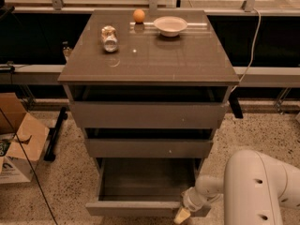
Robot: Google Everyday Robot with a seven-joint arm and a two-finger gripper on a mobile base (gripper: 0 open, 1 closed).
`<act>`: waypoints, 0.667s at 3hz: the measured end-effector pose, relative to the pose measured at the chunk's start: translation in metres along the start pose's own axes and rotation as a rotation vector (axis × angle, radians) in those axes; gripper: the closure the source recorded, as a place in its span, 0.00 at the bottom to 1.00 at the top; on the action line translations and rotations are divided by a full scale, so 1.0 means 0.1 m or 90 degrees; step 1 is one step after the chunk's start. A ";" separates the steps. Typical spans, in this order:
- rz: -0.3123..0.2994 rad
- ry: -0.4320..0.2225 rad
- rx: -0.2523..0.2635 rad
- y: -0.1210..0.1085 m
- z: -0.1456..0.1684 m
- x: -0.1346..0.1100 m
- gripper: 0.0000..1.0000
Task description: Open bottom drawer
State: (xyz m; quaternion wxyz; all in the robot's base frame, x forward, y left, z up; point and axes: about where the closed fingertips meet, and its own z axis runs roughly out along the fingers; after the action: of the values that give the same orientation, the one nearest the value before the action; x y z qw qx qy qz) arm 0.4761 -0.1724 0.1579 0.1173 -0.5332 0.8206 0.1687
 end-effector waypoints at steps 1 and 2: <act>-0.001 0.019 0.000 0.12 -0.03 0.03 0.00; 0.014 0.043 -0.020 0.36 -0.02 0.16 0.00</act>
Offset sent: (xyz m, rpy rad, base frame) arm -0.0676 -0.0050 0.0030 -0.0799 0.1142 -0.0045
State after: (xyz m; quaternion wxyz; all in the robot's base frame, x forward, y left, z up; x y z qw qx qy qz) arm 0.4371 -0.1732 0.1596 0.0790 -0.5316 0.8271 0.1646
